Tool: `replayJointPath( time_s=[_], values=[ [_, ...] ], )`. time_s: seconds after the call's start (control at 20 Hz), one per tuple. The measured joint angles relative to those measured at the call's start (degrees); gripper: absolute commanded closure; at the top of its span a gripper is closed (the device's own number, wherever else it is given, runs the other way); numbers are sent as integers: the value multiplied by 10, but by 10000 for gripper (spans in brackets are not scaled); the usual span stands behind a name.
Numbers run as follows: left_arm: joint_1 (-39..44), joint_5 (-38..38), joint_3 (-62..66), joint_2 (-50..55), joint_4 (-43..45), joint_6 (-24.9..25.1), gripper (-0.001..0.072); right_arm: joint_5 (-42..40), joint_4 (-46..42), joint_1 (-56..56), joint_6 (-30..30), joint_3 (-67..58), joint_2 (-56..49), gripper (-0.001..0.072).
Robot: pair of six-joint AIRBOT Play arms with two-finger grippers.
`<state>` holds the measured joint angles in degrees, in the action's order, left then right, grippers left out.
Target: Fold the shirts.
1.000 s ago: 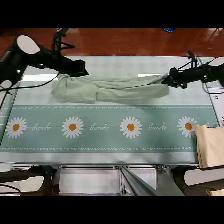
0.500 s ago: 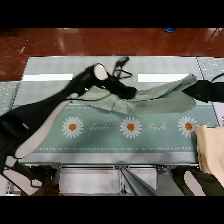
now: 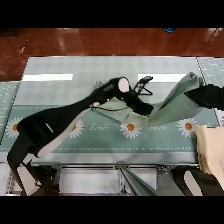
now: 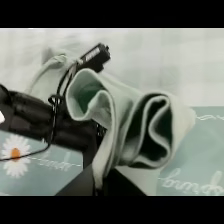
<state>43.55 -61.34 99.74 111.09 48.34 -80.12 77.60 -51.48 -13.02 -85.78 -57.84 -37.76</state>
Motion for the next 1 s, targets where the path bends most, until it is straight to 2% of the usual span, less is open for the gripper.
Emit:
replayJointPath(
  time_s=[0.25,0.45,0.6,0.8,0.85,0.9,0.95,1.0],
  values=[
    [-198,-112,13,-92,126,-34,685,-37,68,58,23,-28,-83,691],
    [-371,-151,-7,-232,170,-45,685,-110,87,170,28,-118,-232,691],
    [-451,-131,-78,-369,181,-50,685,-163,102,250,26,-209,-376,691],
    [-482,-67,-239,-550,174,-56,685,-198,126,330,23,-308,-542,690],
    [-482,-53,-282,-585,165,-57,685,-202,129,346,23,-327,-575,668],
    [-479,-42,-323,-615,157,-59,685,-207,132,360,21,-344,-606,522],
    [-474,-27,-365,-642,146,-59,685,-214,134,372,21,-356,-630,286],
    [-467,-13,-402,-659,133,-59,685,-221,137,384,21,-365,-652,296]
  ],
)
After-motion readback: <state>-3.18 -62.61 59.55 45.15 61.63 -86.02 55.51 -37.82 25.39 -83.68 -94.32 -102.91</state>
